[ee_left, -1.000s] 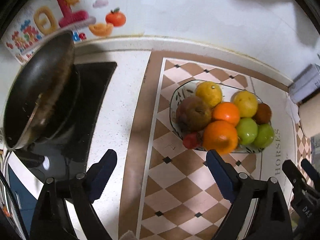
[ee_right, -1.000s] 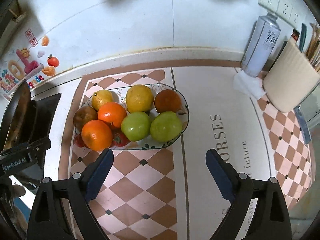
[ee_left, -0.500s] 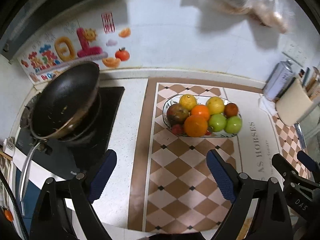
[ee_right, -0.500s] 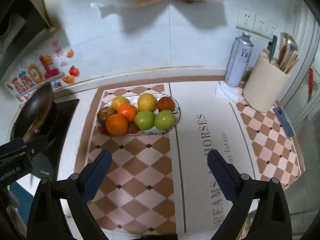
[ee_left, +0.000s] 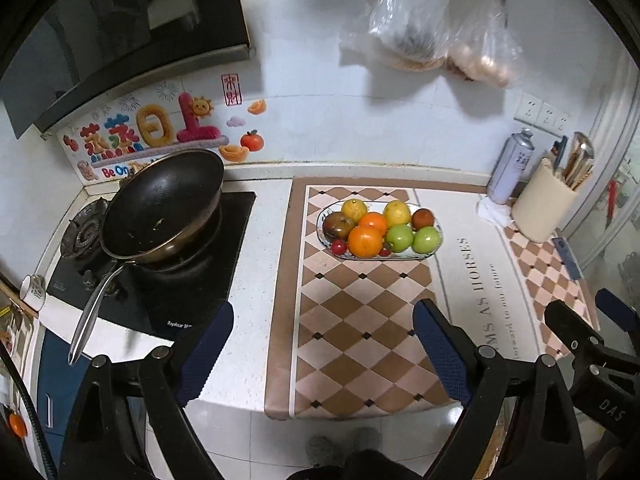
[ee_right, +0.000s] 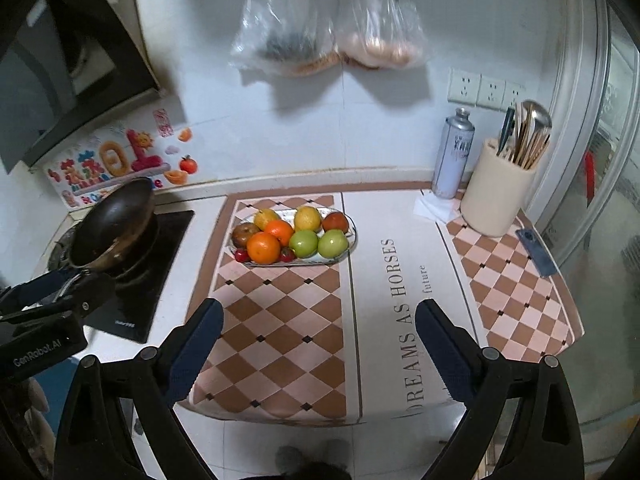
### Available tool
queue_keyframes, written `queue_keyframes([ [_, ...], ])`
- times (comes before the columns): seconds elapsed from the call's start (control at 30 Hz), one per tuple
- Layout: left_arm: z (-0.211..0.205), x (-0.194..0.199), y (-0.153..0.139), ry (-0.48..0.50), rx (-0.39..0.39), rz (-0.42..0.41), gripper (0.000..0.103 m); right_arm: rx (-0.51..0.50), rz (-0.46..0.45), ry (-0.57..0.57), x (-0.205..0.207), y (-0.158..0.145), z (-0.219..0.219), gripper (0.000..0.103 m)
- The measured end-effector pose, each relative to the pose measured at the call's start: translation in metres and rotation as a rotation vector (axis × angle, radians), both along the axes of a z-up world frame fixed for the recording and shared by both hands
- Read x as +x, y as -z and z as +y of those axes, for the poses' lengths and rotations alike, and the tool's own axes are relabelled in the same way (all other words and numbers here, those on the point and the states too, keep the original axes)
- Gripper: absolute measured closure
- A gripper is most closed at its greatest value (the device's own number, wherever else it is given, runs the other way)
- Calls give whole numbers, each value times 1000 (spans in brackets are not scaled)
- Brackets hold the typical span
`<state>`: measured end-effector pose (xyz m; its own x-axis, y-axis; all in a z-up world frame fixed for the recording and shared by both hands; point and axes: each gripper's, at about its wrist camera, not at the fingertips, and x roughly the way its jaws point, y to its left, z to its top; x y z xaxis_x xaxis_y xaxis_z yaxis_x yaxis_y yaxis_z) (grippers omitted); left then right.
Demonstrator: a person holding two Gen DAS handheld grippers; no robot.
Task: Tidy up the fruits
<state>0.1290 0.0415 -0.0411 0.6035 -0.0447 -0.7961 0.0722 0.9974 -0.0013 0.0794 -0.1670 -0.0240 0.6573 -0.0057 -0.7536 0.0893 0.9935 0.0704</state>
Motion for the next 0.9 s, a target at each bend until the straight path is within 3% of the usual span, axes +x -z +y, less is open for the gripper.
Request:
queue_keyframes([
  [0.23,-3,-38,-29,-10,-5,-34,11,5,-62,-31,-36,-45,-6,3],
  [0.43,-6,-56,-41,-17,-5,-41,11,25,-89,-44,-54,-65,-11,2],
  [0.9,-19,-51,-44,-28,-9,-51,11,53,-75,-52,-44,-60,-20,2],
])
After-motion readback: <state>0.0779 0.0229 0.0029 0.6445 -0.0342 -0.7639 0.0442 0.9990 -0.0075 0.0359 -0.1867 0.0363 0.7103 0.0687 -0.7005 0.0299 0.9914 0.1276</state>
